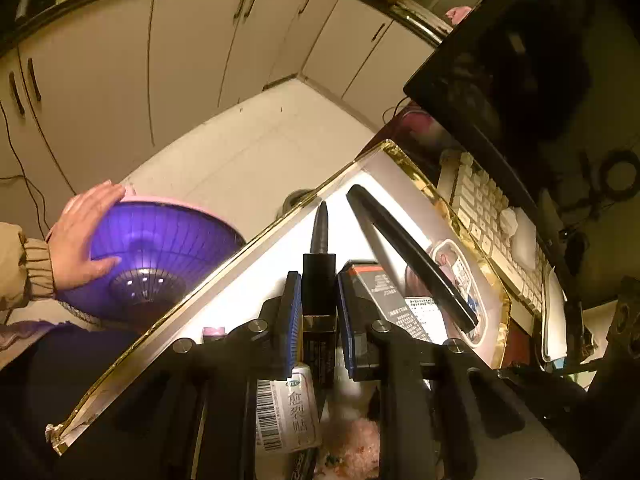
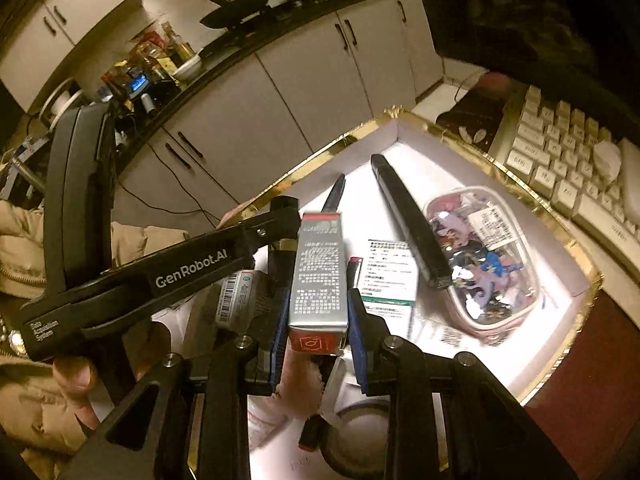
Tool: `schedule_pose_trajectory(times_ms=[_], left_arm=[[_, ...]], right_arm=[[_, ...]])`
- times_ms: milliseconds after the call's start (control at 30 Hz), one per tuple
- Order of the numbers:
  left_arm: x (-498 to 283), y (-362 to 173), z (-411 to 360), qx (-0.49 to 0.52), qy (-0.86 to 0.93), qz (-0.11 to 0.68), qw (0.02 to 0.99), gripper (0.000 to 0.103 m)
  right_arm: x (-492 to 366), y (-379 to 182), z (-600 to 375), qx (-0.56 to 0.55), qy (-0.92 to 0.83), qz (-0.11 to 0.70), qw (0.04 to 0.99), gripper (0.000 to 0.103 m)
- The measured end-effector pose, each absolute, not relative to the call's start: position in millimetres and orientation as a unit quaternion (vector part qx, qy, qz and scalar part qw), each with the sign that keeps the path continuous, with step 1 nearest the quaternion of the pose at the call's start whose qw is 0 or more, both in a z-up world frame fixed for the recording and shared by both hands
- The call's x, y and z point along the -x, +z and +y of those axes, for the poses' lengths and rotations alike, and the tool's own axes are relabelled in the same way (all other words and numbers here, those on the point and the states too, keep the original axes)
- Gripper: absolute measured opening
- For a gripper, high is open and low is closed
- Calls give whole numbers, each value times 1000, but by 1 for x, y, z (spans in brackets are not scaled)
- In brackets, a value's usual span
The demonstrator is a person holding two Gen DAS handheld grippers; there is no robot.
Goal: Organize objects
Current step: 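Open both tools to drop the tube and box into the tray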
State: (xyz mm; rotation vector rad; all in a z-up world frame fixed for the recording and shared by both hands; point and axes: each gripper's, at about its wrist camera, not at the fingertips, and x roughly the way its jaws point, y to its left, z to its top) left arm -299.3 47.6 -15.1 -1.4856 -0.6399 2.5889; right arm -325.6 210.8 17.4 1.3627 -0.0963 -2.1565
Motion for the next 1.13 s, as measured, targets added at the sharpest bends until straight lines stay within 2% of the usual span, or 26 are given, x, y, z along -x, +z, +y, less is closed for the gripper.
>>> schedule_pose_trajectory(times_ms=[67,133,167,233,267,367,467,533,600,700,767,800,833,867,1133], left_arm=[[288,-7,44,458,861,-220,38,17],[272,2,40,434,874,-217,14,32],[261,9,40,424,881,-211,-6,34],[240,22,46,393,899,-184,-53,34],[233,26,50,380,907,-169,-70,35],[205,38,75,361,920,-96,-114,37],[178,39,95,342,928,-59,-136,37],[160,35,110,334,928,-30,-164,37],[150,30,124,354,923,9,-152,38],[141,26,127,380,913,11,-150,38],[139,27,133,399,903,19,-155,38],[137,27,135,401,902,30,-159,50],[135,26,136,403,899,37,-166,73],[133,25,137,400,899,43,-171,77],[108,31,155,386,903,48,-184,77]], right_arm=[[324,20,206,-515,-804,-16,297,30],[316,24,213,-497,-809,-25,313,32],[312,25,220,-490,-814,-40,310,34],[304,25,236,-483,-815,-83,309,55],[300,26,240,-480,-815,-93,312,56],[282,30,253,-464,-823,-97,312,57],[257,29,271,-462,-820,-116,317,57],[239,27,280,-456,-830,-100,304,57],[225,22,287,-461,-839,-80,278,57],[206,21,293,-449,-848,-46,279,57],[200,19,298,-457,-847,-55,266,57],[198,18,299,-466,-840,-64,270,57],[194,17,301,-467,-834,-72,284,57],[190,19,302,-462,-836,-71,287,57],[173,17,313,-443,-848,-67,284,57]])
